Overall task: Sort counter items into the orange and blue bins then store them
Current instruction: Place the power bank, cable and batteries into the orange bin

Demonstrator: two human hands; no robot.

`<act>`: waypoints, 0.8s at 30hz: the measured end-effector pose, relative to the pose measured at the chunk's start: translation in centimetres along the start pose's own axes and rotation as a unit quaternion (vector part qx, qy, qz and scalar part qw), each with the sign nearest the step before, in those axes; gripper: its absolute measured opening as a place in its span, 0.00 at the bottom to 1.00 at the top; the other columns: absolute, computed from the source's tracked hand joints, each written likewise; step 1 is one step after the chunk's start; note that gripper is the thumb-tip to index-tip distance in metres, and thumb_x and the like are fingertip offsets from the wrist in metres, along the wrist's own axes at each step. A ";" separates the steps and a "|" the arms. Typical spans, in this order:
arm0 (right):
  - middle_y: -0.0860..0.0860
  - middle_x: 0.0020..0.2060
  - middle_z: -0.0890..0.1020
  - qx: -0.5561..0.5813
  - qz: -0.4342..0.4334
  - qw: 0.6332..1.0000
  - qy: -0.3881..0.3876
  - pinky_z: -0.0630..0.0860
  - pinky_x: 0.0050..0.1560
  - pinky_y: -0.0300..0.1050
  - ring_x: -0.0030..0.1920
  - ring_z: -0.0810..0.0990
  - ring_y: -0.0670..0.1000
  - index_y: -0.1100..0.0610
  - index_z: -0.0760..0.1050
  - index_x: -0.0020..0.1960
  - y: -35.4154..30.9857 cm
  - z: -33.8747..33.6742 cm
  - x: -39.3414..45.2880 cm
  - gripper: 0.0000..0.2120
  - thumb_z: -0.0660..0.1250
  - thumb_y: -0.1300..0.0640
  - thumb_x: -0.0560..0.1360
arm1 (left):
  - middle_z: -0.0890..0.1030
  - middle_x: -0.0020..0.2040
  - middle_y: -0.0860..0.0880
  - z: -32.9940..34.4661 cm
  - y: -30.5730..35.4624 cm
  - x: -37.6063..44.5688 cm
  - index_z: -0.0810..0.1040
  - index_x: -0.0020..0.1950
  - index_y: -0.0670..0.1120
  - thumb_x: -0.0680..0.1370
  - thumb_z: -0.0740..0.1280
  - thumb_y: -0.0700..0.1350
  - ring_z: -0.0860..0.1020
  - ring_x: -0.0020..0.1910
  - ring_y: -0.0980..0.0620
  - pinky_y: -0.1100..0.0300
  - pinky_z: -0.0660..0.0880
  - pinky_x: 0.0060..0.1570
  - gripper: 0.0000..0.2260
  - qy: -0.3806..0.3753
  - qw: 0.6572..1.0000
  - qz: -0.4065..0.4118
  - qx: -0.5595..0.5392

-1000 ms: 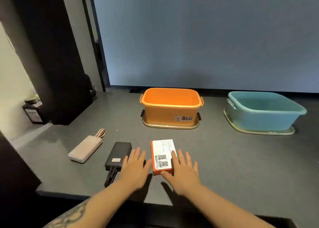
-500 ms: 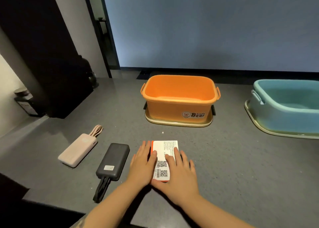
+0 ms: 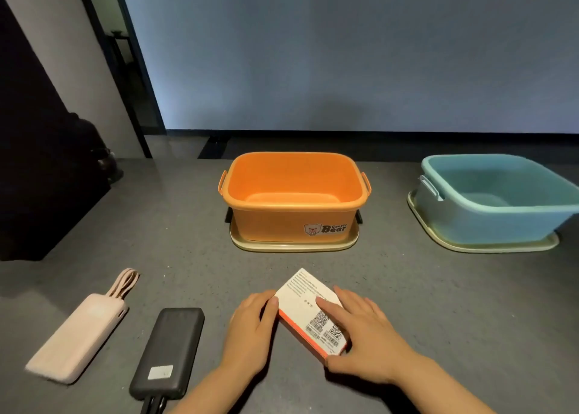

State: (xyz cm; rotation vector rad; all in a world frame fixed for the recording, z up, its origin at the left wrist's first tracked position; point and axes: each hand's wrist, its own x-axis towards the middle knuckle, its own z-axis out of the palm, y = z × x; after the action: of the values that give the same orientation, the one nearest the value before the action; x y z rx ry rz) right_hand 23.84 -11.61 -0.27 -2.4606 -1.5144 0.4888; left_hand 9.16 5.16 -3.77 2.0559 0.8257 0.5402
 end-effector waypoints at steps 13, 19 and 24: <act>0.35 0.57 0.67 0.052 0.038 0.985 0.163 0.55 0.60 0.33 0.63 0.62 0.39 0.41 0.56 0.71 -3.0 -3.3 4.4 0.45 0.67 0.35 0.57 | 0.74 0.64 0.56 -1.8 -2.5 6.2 0.75 0.63 0.53 0.79 0.61 0.48 0.68 0.66 0.54 0.56 0.58 0.70 0.13 0.090 0.981 -0.031 0.168; 0.29 0.54 0.62 0.065 -0.056 0.975 0.204 0.46 0.61 0.22 0.54 0.56 0.31 0.41 0.58 0.71 -4.3 -11.2 6.4 0.46 0.69 0.35 0.56 | 0.76 0.60 0.56 -1.3 -2.5 9.3 0.76 0.61 0.53 0.78 0.64 0.46 0.69 0.63 0.54 0.57 0.62 0.66 0.12 0.097 0.984 -0.026 0.149; 0.39 0.68 0.66 0.064 -0.062 0.969 0.229 0.57 0.63 0.42 0.67 0.61 0.42 0.43 0.58 0.72 -4.4 -16.6 12.8 0.47 0.72 0.35 0.58 | 0.74 0.53 0.58 -1.2 -2.5 9.9 0.77 0.56 0.54 0.77 0.64 0.46 0.69 0.59 0.55 0.61 0.63 0.62 0.09 0.104 0.983 -0.022 0.148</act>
State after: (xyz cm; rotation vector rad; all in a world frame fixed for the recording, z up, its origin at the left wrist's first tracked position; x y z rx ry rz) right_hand 31.94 1.75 14.40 -2.1658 -1.3784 -0.0119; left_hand 14.34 13.99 -4.40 2.2700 1.1302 0.6474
